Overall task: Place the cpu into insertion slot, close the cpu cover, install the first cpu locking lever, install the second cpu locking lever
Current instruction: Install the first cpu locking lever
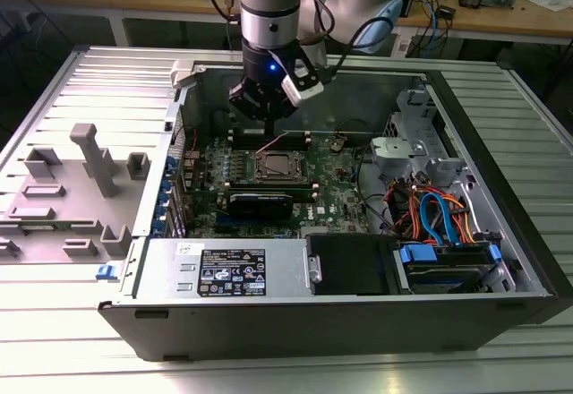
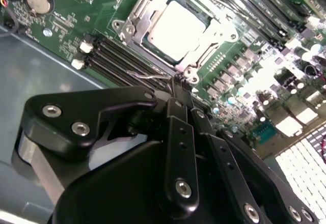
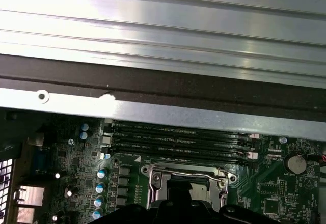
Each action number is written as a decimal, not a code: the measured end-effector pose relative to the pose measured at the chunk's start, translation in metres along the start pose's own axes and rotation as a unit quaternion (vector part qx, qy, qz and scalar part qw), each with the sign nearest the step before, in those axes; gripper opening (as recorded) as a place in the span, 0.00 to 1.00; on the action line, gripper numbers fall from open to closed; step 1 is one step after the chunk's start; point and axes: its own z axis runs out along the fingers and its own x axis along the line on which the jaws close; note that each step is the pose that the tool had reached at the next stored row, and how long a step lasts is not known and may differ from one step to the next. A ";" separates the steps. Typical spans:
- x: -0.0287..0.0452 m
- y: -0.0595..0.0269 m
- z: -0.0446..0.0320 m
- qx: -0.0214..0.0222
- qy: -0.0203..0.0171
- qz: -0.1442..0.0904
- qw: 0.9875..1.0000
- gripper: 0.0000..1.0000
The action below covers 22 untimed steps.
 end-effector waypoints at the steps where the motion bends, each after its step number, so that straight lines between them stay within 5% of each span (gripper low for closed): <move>1: -0.0003 0.0005 0.0009 0.000 0.000 0.002 1.000 0.11; 22: -0.0072 0.0049 0.0173 0.000 -0.001 0.016 1.000 0.11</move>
